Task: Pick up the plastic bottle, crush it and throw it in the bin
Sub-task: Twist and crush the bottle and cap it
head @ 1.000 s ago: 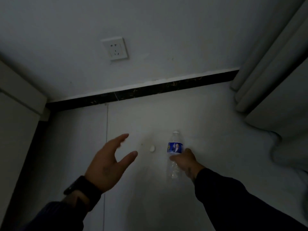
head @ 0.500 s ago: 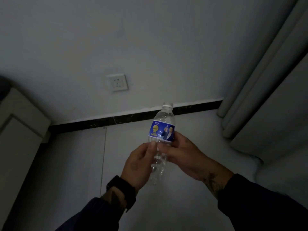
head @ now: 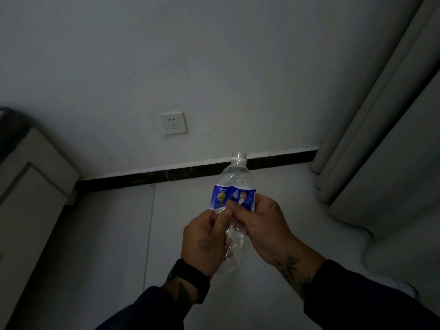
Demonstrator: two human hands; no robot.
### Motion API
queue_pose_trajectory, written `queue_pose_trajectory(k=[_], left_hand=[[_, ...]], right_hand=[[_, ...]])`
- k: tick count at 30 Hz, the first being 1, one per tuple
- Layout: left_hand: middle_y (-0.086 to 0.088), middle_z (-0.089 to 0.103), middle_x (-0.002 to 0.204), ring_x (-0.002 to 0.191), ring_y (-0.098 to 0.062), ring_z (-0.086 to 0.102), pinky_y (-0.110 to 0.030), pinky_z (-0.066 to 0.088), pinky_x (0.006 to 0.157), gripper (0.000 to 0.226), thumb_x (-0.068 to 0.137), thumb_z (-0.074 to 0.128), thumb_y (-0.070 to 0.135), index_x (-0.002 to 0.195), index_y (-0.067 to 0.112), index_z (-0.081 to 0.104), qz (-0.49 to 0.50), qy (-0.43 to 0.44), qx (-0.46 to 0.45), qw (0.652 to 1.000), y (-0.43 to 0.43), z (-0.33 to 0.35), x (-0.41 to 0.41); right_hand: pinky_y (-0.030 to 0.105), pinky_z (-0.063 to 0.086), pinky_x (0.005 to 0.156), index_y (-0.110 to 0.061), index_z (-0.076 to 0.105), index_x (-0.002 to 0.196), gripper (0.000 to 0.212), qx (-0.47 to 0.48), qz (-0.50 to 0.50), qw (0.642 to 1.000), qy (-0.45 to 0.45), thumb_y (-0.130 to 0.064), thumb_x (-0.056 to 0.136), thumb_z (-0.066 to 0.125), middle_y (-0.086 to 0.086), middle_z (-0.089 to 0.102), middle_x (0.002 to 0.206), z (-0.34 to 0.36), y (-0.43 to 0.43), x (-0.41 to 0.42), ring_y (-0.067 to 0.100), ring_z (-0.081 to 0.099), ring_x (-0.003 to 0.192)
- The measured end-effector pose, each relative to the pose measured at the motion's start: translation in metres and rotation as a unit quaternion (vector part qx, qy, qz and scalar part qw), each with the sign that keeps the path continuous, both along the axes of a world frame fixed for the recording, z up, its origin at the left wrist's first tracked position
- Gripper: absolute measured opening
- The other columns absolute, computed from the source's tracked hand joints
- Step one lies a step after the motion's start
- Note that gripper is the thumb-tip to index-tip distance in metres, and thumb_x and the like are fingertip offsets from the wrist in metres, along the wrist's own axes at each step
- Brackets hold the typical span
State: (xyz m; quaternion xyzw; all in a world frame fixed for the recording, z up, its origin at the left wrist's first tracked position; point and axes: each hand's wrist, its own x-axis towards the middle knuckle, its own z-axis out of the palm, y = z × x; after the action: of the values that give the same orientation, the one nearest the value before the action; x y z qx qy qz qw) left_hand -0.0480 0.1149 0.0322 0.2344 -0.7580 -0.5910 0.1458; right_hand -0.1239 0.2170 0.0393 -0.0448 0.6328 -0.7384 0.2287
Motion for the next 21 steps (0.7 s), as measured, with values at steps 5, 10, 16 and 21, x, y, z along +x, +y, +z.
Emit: queue_pose_trajectory(k=[5, 10, 16, 21], left_hand=[[-0.012, 0.060, 0.054, 0.047, -0.023, 0.055, -0.031, 0.051, 0.047, 0.059, 0.077, 0.051, 0.065, 0.065, 0.007, 0.059, 0.010, -0.041, 0.066, 0.997, -0.004, 0.001, 0.003], [-0.006, 0.071, 0.081, 0.083, -0.021, 0.070, -0.035, 0.058, 0.081, 0.037, 0.087, 0.061, 0.050, 0.084, 0.015, 0.070, -0.090, -0.126, 0.283, 0.946, -0.005, -0.010, 0.020], [-0.006, 0.073, 0.082, 0.078, -0.015, 0.068, -0.026, 0.054, 0.069, 0.011, 0.090, 0.064, 0.021, 0.084, 0.014, 0.068, -0.121, -0.129, 0.285, 0.942, -0.009, -0.010, 0.022], [-0.015, 0.069, 0.073, 0.066, -0.023, 0.064, -0.028, 0.054, 0.060, 0.012, 0.088, 0.065, 0.005, 0.075, 0.006, 0.065, -0.078, -0.117, 0.232, 0.962, -0.007, -0.014, 0.019]], right_hand=[[0.033, 0.062, 0.067, -0.011, 0.075, 0.097, 0.015, 0.031, -0.042, 0.998, 0.041, -0.010, 0.082, 0.077, 0.008, 0.080, 0.086, -0.001, -0.007, 0.004, 0.020, 0.078, 0.077], [0.028, 0.060, 0.059, -0.011, 0.075, 0.094, 0.012, 0.030, -0.088, 0.995, 0.037, -0.009, 0.082, 0.077, 0.008, 0.079, 0.078, 0.001, 0.000, -0.010, 0.018, 0.075, 0.068], [0.024, 0.057, 0.055, -0.010, 0.075, 0.094, 0.012, 0.028, -0.086, 0.995, 0.029, -0.008, 0.083, 0.076, 0.006, 0.078, 0.076, -0.005, 0.001, -0.007, 0.013, 0.074, 0.064], [0.023, 0.056, 0.055, -0.011, 0.075, 0.093, 0.011, 0.043, -0.081, 0.995, 0.034, -0.011, 0.082, 0.077, 0.005, 0.078, 0.076, -0.010, -0.003, -0.004, 0.011, 0.074, 0.063]])
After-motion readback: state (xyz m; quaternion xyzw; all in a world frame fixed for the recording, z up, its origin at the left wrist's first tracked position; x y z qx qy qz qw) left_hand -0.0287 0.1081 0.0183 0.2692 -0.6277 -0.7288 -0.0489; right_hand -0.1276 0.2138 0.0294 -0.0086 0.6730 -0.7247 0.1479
